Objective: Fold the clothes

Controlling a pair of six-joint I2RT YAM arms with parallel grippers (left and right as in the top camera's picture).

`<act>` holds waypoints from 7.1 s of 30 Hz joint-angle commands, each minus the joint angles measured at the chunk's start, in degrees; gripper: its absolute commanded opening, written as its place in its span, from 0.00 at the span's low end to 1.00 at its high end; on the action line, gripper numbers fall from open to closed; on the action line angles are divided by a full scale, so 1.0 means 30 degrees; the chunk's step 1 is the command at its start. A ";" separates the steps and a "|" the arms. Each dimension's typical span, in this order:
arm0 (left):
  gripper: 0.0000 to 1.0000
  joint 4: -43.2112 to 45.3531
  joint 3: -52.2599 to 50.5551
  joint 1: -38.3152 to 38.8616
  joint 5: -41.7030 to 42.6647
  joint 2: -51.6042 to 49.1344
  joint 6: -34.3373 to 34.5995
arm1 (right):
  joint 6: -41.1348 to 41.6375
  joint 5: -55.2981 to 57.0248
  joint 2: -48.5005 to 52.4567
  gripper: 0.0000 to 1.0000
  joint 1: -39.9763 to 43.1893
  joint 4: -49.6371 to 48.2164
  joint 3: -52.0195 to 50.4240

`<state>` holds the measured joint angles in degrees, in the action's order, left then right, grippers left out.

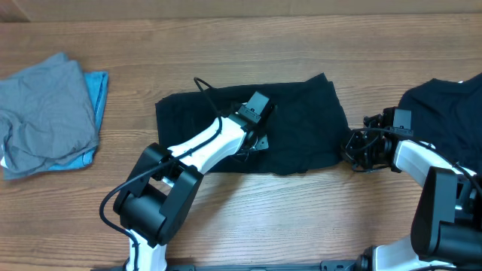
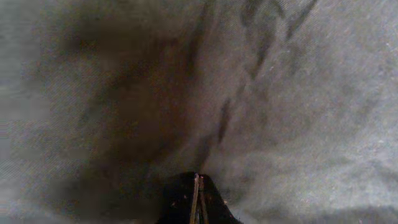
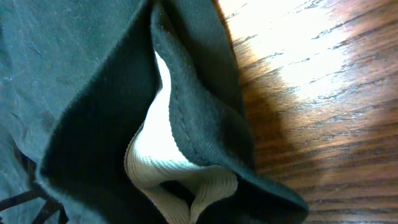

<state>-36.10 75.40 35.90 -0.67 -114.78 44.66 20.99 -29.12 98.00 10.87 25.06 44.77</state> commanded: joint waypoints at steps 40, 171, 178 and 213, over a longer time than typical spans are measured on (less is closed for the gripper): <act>0.05 0.0087 0.4415 -0.2346 0.0015 -0.0780 -0.1843 | 0.0036 0.0393 -0.0036 0.05 0.0109 -0.0306 0.0204; 0.04 -0.1705 1.2152 -0.4481 -0.2317 -0.2623 -0.4335 | -0.2528 -0.2186 -0.0036 0.06 0.0401 -0.1603 0.1821; 0.04 -0.7978 1.2189 -0.5311 -0.0787 -0.0379 -0.4765 | -0.4619 -0.2178 -0.0255 0.04 0.0219 -0.0138 0.2499; 0.04 -1.5067 1.0251 -1.5198 0.4175 -0.0488 -0.9100 | -0.7657 0.8116 -0.1632 0.04 -1.2939 0.6827 1.0185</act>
<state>-82.52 109.80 -6.04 13.69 -115.68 18.20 -1.21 -10.35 95.42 -23.70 45.91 73.60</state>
